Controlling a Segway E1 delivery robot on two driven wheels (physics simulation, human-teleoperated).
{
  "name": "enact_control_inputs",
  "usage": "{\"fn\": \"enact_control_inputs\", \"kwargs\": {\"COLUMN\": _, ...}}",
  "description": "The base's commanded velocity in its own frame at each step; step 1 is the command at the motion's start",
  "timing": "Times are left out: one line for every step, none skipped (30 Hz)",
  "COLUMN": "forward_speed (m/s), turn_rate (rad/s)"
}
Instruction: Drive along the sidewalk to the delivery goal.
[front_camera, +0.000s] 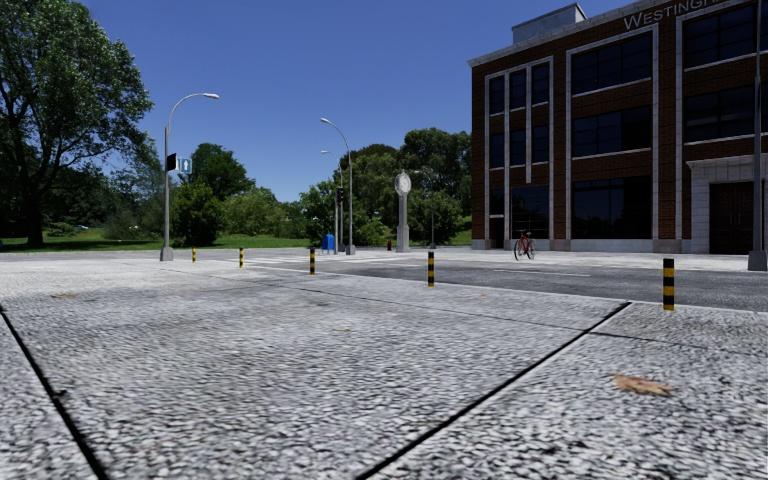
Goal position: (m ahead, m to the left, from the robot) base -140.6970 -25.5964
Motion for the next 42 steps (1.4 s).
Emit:
{"fn": "enact_control_inputs", "kwargs": {"forward_speed": 0.00, "turn_rate": 0.00}}
{"fn": "enact_control_inputs", "kwargs": {"forward_speed": 0.00, "turn_rate": 0.00}}
{"fn": "enact_control_inputs", "kwargs": {"forward_speed": 0.00, "turn_rate": 0.00}}
{"fn": "enact_control_inputs", "kwargs": {"forward_speed": 0.00, "turn_rate": 0.00}}
{"fn": "enact_control_inputs", "kwargs": {"forward_speed": 0.00, "turn_rate": 0.00}}
{"fn": "enact_control_inputs", "kwargs": {"forward_speed": 0.00, "turn_rate": 0.00}}
{"fn": "enact_control_inputs", "kwargs": {"forward_speed": 0.00, "turn_rate": -0.04}}
{"fn": "enact_control_inputs", "kwargs": {"forward_speed": 0.17, "turn_rate": -0.14}}
{"fn": "enact_control_inputs", "kwargs": {"forward_speed": 0.31, "turn_rate": -0.19}}
{"fn": "enact_control_inputs", "kwargs": {"forward_speed": 0.37, "turn_rate": -0.23}}
{"fn": "enact_control_inputs", "kwargs": {"forward_speed": 0.37, "turn_rate": -0.23}}
{"fn": "enact_control_inputs", "kwargs": {"forward_speed": 0.39, "turn_rate": -0.31}}
{"fn": "enact_control_inputs", "kwargs": {"forward_speed": 0.41, "turn_rate": -0.44}}
{"fn": "enact_control_inputs", "kwargs": {"forward_speed": 0.41, "turn_rate": -0.51}}
{"fn": "enact_control_inputs", "kwargs": {"forward_speed": 0.42, "turn_rate": -0.53}}
{"fn": "enact_control_inputs", "kwargs": {"forward_speed": 0.43, "turn_rate": -0.54}}
{"fn": "enact_control_inputs", "kwargs": {"forward_speed": 0.48, "turn_rate": -0.55}}
{"fn": "enact_control_inputs", "kwargs": {"forward_speed": 0.48, "turn_rate": -0.55}}
{"fn": "enact_control_inputs", "kwargs": {"forward_speed": 0.55, "turn_rate": -0.55}}
{"fn": "enact_control_inputs", "kwargs": {"forward_speed": 0.58, "turn_rate": -0.56}}
{"fn": "enact_control_inputs", "kwargs": {"forward_speed": 0.59, "turn_rate": -0.57}}
{"fn": "enact_control_inputs", "kwargs": {"forward_speed": 0.59, "turn_rate": -0.59}}
{"fn": "enact_control_inputs", "kwargs": {"forward_speed": 0.59, "turn_rate": -0.59}}
{"fn": "enact_control_inputs", "kwargs": {"forward_speed": 0.59, "turn_rate": -0.59}}
{"fn": "enact_control_inputs", "kwargs": {"forward_speed": 0.59, "turn_rate": -0.59}}
{"fn": "enact_control_inputs", "kwargs": {"forward_speed": 0.59, "turn_rate": -0.59}}
{"fn": "enact_control_inputs", "kwargs": {"forward_speed": 0.59, "turn_rate": -0.59}}
{"fn": "enact_control_inputs", "kwargs": {"forward_speed": 0.59, "turn_rate": -0.59}}
{"fn": "enact_control_inputs", "kwargs": {"forward_speed": 0.59, "turn_rate": -0.59}}
{"fn": "enact_control_inputs", "kwargs": {"forward_speed": 0.59, "turn_rate": -0.59}}
{"fn": "enact_control_inputs", "kwargs": {"forward_speed": 0.60, "turn_rate": -0.59}}
{"fn": "enact_control_inputs", "kwargs": {"forward_speed": 0.61, "turn_rate": -0.59}}
{"fn": "enact_control_inputs", "kwargs": {"forward_speed": 0.63, "turn_rate": -0.59}}
{"fn": "enact_control_inputs", "kwargs": {"forward_speed": 0.63, "turn_rate": -0.59}}
{"fn": "enact_control_inputs", "kwargs": {"forward_speed": 0.65, "turn_rate": -0.59}}
{"fn": "enact_control_inputs", "kwargs": {"forward_speed": 0.69, "turn_rate": -0.59}}
{"fn": "enact_control_inputs", "kwargs": {"forward_speed": 0.71, "turn_rate": -0.59}}
{"fn": "enact_control_inputs", "kwargs": {"forward_speed": 0.73, "turn_rate": -0.59}}
{"fn": "enact_control_inputs", "kwargs": {"forward_speed": 0.75, "turn_rate": -0.59}}
{"fn": "enact_control_inputs", "kwargs": {"forward_speed": 0.78, "turn_rate": -0.59}}
{"fn": "enact_control_inputs", "kwargs": {"forward_speed": 0.78, "turn_rate": -0.59}}
{"fn": "enact_control_inputs", "kwargs": {"forward_speed": 0.81, "turn_rate": -0.59}}
